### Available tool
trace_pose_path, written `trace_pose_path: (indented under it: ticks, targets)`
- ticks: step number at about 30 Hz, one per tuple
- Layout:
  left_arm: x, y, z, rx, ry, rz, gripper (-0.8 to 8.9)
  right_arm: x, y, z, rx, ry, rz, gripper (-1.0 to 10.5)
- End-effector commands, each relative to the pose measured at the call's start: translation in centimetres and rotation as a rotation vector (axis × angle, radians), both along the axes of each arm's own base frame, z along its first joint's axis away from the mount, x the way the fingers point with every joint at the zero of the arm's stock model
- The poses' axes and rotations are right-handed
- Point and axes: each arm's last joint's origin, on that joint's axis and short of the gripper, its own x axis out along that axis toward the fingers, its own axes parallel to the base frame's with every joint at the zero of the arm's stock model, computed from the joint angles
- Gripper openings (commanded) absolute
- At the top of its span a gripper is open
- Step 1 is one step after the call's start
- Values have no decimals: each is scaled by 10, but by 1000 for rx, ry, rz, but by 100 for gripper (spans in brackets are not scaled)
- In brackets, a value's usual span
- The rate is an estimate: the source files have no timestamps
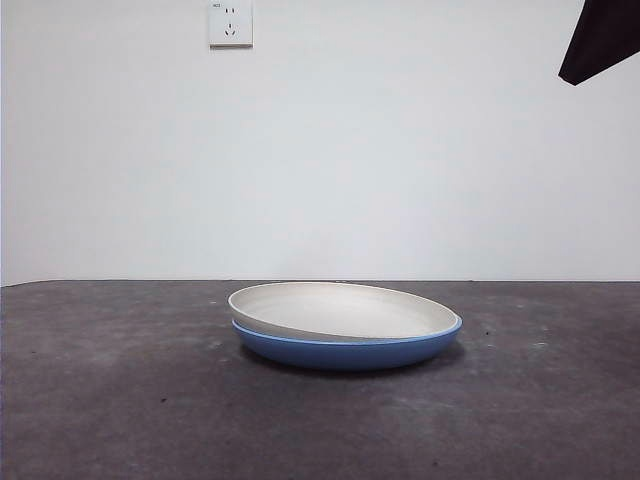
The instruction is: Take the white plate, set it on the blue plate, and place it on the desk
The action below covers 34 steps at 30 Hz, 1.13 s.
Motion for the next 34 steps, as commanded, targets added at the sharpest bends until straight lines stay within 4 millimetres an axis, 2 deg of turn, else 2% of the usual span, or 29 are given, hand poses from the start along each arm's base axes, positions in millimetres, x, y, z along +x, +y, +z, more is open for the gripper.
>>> trace_pose_path:
  ticks: [1, 11, 16, 19, 21, 26, 30, 34]
  targets:
    - [1, 0, -7, -4, 25, 5, 9, 2, 2, 5, 3, -23, 15, 8]
    - [1, 0, -7, -4, 24, 5, 9, 0, -2, 8, -2, -63, 22, 8]
    - [1, 0, -7, -4, 24, 5, 9, -2, -13, 25, 27, -319, -5, 8]
    - [1, 0, -7, -4, 24, 5, 9, -11, -25, 35, 74, -525, -62, 8]
    - [1, 0, -7, -4, 24, 5, 9, -19, -35, 33, 82, -639, -115, 8]
    - [1, 0, -7, -4, 24, 5, 9, -40, -57, 9, 49, -844, -274, 8]
    - [1, 0, -7, -4, 25, 5, 9, -55, -69, -24, -18, -932, -433, 8]
    - [1, 0, -7, -4, 24, 5, 9, -64, -73, -61, -56, -973, -521, 8]
